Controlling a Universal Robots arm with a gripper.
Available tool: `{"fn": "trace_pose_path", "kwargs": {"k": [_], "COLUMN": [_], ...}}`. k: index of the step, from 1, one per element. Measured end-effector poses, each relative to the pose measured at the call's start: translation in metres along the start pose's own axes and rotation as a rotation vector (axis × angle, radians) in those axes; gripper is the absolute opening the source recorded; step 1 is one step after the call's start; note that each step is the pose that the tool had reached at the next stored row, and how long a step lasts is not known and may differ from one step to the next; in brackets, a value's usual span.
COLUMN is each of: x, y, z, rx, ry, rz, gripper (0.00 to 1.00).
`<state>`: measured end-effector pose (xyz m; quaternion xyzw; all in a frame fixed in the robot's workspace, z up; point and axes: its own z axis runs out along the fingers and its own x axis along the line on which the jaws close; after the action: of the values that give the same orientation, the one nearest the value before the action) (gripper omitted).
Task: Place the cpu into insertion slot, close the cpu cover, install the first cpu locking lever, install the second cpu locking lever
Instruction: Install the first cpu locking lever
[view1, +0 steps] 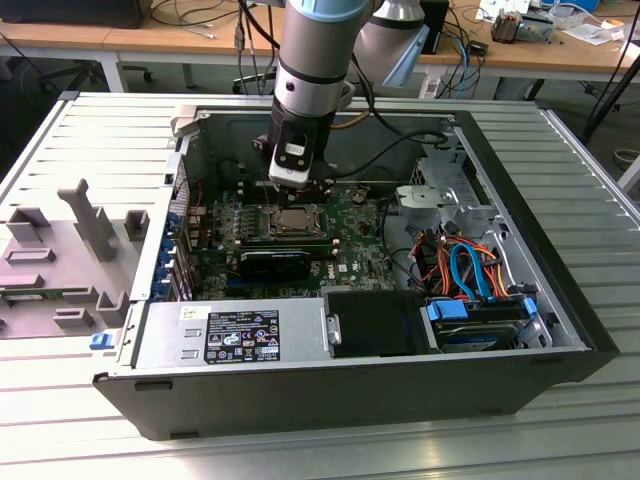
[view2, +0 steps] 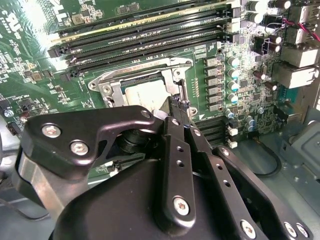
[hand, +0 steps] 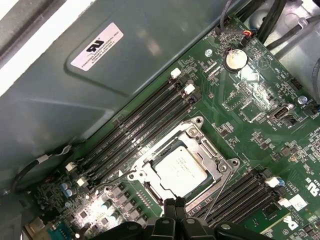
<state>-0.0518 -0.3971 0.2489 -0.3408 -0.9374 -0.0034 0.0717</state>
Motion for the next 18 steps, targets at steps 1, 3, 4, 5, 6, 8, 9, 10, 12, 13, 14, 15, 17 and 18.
{"fn": "trace_pose_path", "kwargs": {"k": [1, 3, 4, 5, 6, 8, 9, 10, 12, 13, 14, 15, 17, 18], "x": [0.0, 0.0, 0.0, 0.0, 0.0, 0.0, 0.0, 0.0, 0.0, 0.0, 0.0, 0.0, 0.0, 0.0], "y": [0.0, 0.0, 0.0, 0.0, 0.0, 0.0, 0.0, 0.0, 0.0, 0.0, 0.0, 0.0, 0.0, 0.0], "z": [0.0, 0.0, 0.0, 0.0, 0.0, 0.0, 0.0, 0.0, 0.0, 0.0, 0.0, 0.0, 0.0, 0.0], "rx": [0.0003, 0.0006, 0.0008, 0.001, 0.0012, 0.0018, 0.002, 0.0021, 0.0024, 0.0027, 0.0027, 0.003, 0.0035, 0.0036], "ry": [0.0, -0.0002, -0.0002, -0.0003, -0.0003, -0.0006, -0.0006, -0.0007, -0.0007, -0.0008, -0.0009, -0.0009, -0.0011, -0.0011], "rz": [-0.002, -0.005, -0.006, -0.007, -0.009, -0.013, -0.014, -0.016, -0.018, -0.019, -0.02, -0.022, -0.025, -0.026], "gripper": [0.11, 0.11, 0.11, 0.11, 0.11, 0.11, 0.11, 0.11, 0.11, 0.11, 0.11, 0.11, 0.11, 0.11]}}
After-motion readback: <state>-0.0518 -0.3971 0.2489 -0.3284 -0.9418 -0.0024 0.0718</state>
